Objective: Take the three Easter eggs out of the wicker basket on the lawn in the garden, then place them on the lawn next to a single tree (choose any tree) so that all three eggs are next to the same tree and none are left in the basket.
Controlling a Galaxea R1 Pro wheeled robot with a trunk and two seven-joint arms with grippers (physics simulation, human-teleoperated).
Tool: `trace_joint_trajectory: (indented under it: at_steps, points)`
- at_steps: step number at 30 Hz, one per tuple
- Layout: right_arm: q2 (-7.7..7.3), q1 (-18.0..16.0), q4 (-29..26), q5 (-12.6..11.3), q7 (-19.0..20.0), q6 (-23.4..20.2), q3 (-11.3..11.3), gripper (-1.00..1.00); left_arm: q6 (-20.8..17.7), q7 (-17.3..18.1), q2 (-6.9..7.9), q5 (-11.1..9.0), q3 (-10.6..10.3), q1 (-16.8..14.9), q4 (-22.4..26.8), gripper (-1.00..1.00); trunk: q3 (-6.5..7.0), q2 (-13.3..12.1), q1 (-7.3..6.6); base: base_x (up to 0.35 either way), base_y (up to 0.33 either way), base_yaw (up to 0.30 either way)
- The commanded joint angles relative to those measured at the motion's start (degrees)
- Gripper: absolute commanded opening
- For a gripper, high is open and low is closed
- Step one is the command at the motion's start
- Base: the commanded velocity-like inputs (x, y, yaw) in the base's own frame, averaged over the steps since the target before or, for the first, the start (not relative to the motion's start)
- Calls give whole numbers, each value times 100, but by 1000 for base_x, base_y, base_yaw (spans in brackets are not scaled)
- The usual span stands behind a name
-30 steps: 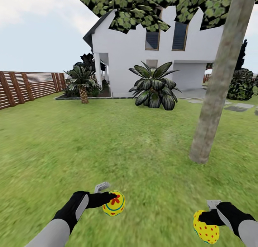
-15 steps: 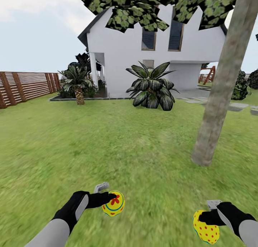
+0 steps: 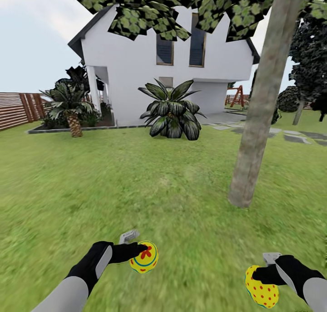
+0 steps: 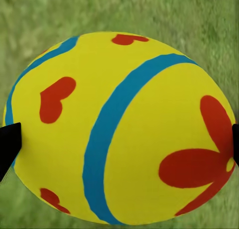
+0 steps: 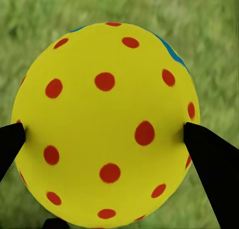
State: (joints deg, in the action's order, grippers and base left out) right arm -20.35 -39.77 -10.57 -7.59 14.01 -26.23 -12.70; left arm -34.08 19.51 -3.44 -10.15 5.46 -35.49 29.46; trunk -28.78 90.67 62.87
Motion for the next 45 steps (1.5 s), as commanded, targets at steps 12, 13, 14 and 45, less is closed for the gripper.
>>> trace_joint_trajectory:
  at_steps: [12,13,14,45]
  points:
    - [4,-5,-9,-58,-20,-32,-56,-100,-46,9,-4,-11,43,-2,7,-100,19,3,3,294,218,-223]
    - [4,-5,-11,-58,-21,-35,-57,-100,-46,9,-6,-12,43,-2,7,-100,19,3,3,294,219,-7]
    - [5,-5,-11,-58,-21,-33,-57,-100,-46,9,-7,-13,43,-2,7,-100,19,3,3,294,218,-4]
    - [22,-5,-11,-58,-23,-40,-48,-100,-46,9,-11,-10,43,-2,7,-100,19,3,3,294,219,0]
